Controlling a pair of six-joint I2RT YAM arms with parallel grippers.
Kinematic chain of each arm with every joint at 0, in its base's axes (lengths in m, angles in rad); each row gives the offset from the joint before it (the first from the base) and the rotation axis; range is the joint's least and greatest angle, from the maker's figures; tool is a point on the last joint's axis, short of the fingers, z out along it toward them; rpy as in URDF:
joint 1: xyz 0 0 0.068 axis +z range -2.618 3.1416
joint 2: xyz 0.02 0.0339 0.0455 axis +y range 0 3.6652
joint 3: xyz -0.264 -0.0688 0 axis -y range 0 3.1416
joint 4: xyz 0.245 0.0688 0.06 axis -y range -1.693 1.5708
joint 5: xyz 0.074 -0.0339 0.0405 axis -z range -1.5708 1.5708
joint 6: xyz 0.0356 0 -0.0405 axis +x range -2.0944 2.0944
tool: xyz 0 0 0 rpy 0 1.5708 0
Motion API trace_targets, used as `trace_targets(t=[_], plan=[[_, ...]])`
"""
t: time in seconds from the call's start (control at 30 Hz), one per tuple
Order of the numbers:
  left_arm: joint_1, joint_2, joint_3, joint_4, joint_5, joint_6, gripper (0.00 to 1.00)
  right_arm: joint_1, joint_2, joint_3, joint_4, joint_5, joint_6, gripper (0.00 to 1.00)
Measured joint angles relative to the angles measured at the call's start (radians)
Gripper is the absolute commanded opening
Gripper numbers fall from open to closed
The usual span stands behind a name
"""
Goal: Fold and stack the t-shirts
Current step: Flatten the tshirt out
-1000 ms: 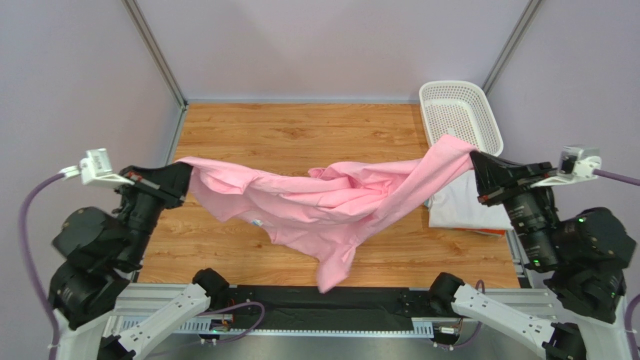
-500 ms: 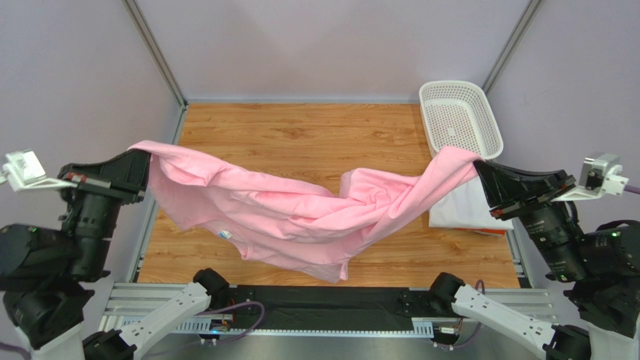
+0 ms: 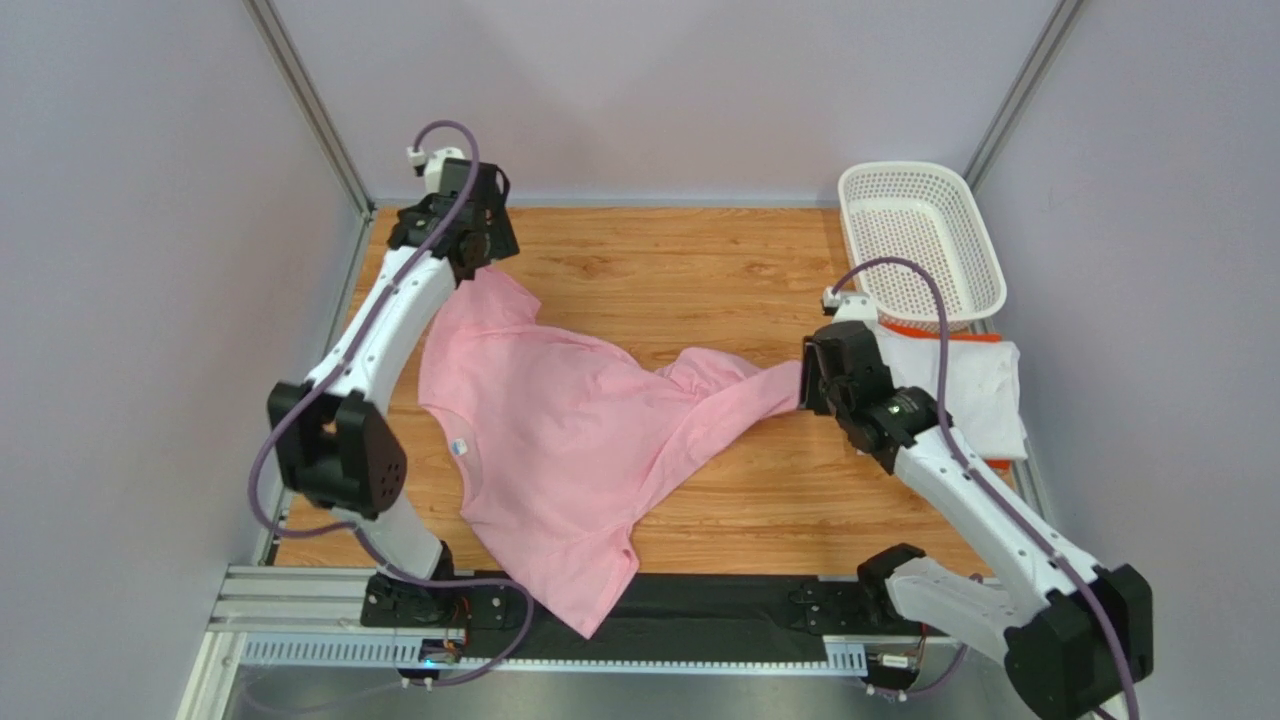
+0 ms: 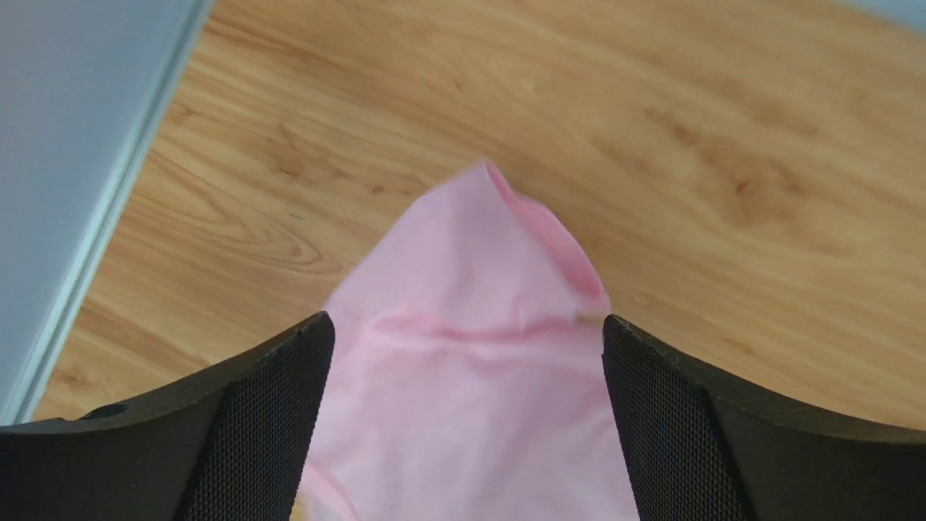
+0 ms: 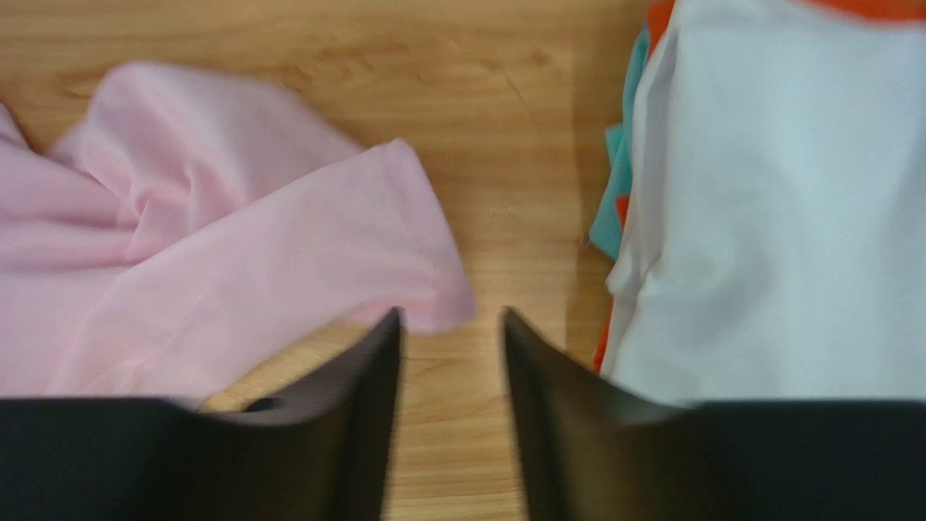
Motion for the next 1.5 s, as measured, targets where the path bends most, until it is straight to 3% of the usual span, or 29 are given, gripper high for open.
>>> trace_targets(t=[0.1,0.3,0.57,0.83,1.0,1.23,1.37,1.5], plan=[[0.002,0.157,0.02,-0.004,0.063,-0.001,1.0,-0.048,0.085,-0.055,-0.001,-0.064,0.042,1.0],[-0.002,0.142,-0.064,0.001,0.158,-0.032,1.0,-0.051,0.084,-0.055,0.055,-0.132,0.067,1.0],[-0.032,-0.209,-0.433,0.076,0.328,-0.115,1.0,-0.051,-0.115,-0.11,0.085,-0.206,0.083,1.0],[-0.321,-0.597,-0.806,0.116,0.443,-0.207,1.0,-0.051,-0.254,-0.192,0.086,-0.228,0.119,1.0],[-0.462,-0.71,-1.013,0.115,0.505,-0.296,1.0,-0.051,-0.265,-0.207,0.088,-0.245,0.132,1.0],[-0.479,-0.721,-1.144,0.101,0.492,-0.377,1.0,-0.051,-0.175,-0.207,0.124,-0.325,0.13,1.0],[-0.471,-0.658,-1.143,0.128,0.436,-0.391,1.0,-0.051,-0.077,-0.207,0.154,-0.369,0.128,1.0],[-0.377,-0.512,-1.09,0.163,0.424,-0.384,1.0,-0.051,0.053,-0.164,0.16,-0.375,0.122,1.0]])
